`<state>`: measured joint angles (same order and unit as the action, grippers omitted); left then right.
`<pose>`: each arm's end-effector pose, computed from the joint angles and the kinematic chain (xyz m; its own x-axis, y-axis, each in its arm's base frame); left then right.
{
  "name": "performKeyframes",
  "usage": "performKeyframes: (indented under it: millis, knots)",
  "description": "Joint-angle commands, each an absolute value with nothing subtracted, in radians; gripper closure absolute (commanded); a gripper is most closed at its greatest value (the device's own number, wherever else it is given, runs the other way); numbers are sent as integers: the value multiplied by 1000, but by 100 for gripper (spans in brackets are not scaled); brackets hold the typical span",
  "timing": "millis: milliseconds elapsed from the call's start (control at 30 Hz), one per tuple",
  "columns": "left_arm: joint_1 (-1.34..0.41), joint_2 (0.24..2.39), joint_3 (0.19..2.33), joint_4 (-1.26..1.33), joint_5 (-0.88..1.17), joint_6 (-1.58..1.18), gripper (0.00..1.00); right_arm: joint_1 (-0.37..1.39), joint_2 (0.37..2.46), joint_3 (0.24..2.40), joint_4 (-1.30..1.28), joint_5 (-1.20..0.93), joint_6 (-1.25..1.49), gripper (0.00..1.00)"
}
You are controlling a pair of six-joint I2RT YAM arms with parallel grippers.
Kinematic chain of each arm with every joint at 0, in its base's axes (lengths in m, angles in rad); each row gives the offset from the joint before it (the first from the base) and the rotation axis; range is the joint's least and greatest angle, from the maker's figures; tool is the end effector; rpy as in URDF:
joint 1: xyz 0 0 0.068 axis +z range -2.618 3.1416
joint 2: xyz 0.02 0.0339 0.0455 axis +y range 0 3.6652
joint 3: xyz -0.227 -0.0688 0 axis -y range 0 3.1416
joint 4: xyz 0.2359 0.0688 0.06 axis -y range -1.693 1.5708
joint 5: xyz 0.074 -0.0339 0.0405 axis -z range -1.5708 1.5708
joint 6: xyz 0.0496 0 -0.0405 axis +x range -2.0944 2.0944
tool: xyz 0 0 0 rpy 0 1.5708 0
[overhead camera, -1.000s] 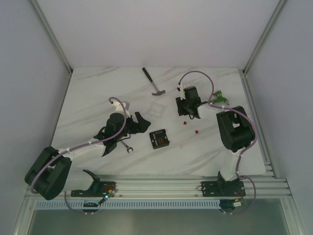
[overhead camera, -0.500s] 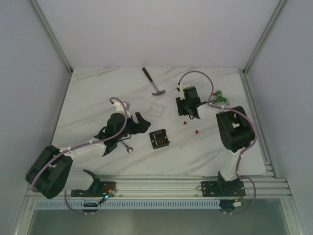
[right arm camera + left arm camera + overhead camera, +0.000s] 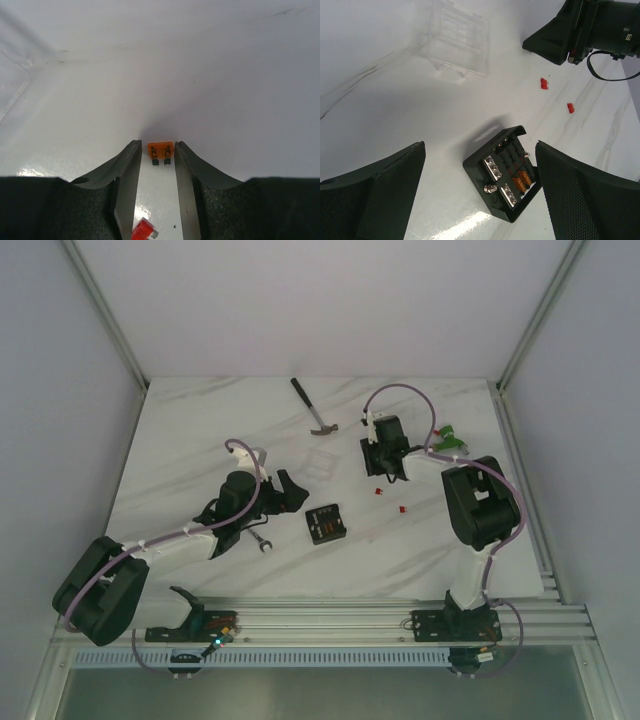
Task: Snap on the fuse box
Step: Pick up the fuse from the center of the board.
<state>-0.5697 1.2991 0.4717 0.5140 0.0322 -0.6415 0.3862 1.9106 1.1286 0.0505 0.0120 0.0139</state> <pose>0.2353 -0.1526 0.1610 -0.5460 -0.3605 -0.7562 0.2972 0.7606 -0.5772 0.3683 0.1491 0.1213 -0.6239 -0.2387 -0.7442 -0.3597 0.9331 0.0023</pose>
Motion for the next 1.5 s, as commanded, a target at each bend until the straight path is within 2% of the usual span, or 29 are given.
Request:
performKeyframes:
  millis: [0, 433, 967, 1467]
  knots:
    - [-572, 1302, 499, 527, 29, -629, 0, 390, 1939, 1164, -14, 25, 1, 61]
    - [-576, 1301, 500, 529, 42, -624, 0, 390, 1982, 1208, -74, 13, -14, 62]
    - [-587, 1325, 514, 554, 56, -626, 1, 409, 1912, 1188, -71, 48, 39, 73]
    - [-633, 1403, 523, 822, 28, -656, 5, 498, 1707, 1095, 123, 46, 304, 76]
